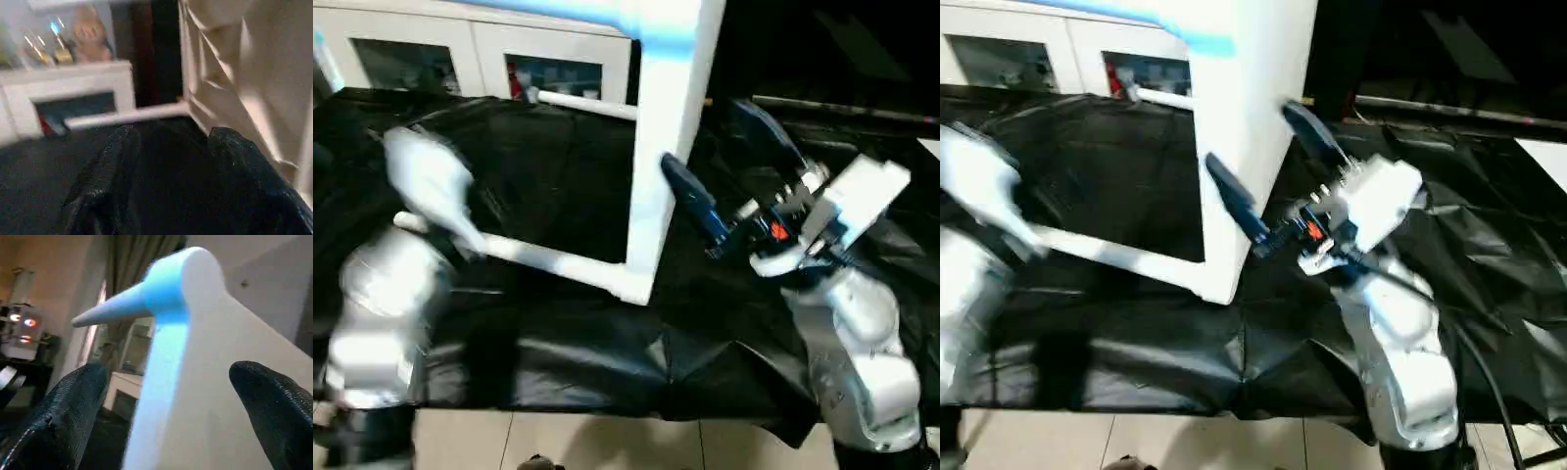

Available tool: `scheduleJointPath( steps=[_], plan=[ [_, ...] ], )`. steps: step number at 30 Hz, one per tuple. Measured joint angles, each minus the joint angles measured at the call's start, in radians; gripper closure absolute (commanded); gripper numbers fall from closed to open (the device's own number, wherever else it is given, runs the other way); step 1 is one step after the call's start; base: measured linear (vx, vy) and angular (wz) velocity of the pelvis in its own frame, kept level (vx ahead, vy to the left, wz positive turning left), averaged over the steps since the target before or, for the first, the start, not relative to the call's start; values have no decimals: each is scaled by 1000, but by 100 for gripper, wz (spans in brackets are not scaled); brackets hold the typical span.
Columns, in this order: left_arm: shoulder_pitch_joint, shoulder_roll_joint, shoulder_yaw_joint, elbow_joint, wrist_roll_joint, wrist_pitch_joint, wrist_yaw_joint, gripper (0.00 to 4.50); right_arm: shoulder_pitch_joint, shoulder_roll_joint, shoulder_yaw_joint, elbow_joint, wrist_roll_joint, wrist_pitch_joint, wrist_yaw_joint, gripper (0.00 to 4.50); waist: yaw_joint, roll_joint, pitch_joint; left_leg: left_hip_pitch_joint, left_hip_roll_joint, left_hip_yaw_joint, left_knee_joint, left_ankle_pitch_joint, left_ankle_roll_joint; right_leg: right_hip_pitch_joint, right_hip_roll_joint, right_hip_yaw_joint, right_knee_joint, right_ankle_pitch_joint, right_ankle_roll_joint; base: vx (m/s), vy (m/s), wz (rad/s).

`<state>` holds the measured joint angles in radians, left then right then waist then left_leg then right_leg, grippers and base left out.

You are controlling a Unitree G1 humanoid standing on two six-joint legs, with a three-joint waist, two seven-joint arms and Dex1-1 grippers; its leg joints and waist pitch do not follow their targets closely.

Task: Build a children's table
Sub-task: Flip table

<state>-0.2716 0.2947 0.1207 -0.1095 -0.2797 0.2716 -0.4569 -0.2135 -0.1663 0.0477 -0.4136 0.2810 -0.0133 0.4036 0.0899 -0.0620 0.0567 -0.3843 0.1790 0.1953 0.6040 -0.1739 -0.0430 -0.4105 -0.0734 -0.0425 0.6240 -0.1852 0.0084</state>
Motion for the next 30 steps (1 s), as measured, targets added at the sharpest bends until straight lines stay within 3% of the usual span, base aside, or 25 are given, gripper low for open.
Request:
scheduleJointPath(
  steps=[5,8,10,14,18,24,27,30],
  plan=[
    [-44,-100,-53,133,-19,27,10,183,13,-5,-116,124,-61,15,-135,0,-5,-2,-1,-1,-1,0,0,0,0,2,0,1,-5,2,3,0,0,0],
    [-95,-142,-88,186,2,30,22,183,16,-26,-155,182,-83,103,-200,0,-8,0,-2,-1,-1,0,-2,0,0,3,0,1,-9,3,4,0,0,0],
    [-116,-156,-116,200,11,33,23,183,26,-58,-148,229,-103,170,-204,0,-10,1,-2,-1,-1,0,-3,-1,1,4,0,1,-10,3,4,0,0,0],
    [-132,-182,-170,198,8,56,-3,183,74,-106,-81,338,-175,272,-176,0,-22,13,-2,-2,-1,1,-5,-2,3,4,0,0,-13,5,0,0,0,0],
    [-141,-184,-225,158,28,98,-15,183,114,-133,-49,406,-219,320,-171,0,-28,22,0,-3,-2,1,-5,-2,4,4,0,0,-14,6,-1,0,0,0],
    [-200,-233,-356,150,167,141,72,183,130,-123,-75,417,-233,352,-227,0,-29,26,-1,0,-3,1,-3,-2,4,7,-1,0,-14,3,4,0,0,0],
    [-239,-292,-391,218,195,113,100,183,132,-88,-126,417,-206,350,-250,0,-32,28,-1,-1,-3,1,-2,-2,4,7,-2,0,-14,4,4,0,0,0],
    [-289,-331,-405,306,214,69,126,183,132,-76,-142,413,-178,322,-253,0,-34,34,-3,-1,-3,1,-2,-2,4,7,-2,0,-14,4,4,0,0,0]
  ],
)
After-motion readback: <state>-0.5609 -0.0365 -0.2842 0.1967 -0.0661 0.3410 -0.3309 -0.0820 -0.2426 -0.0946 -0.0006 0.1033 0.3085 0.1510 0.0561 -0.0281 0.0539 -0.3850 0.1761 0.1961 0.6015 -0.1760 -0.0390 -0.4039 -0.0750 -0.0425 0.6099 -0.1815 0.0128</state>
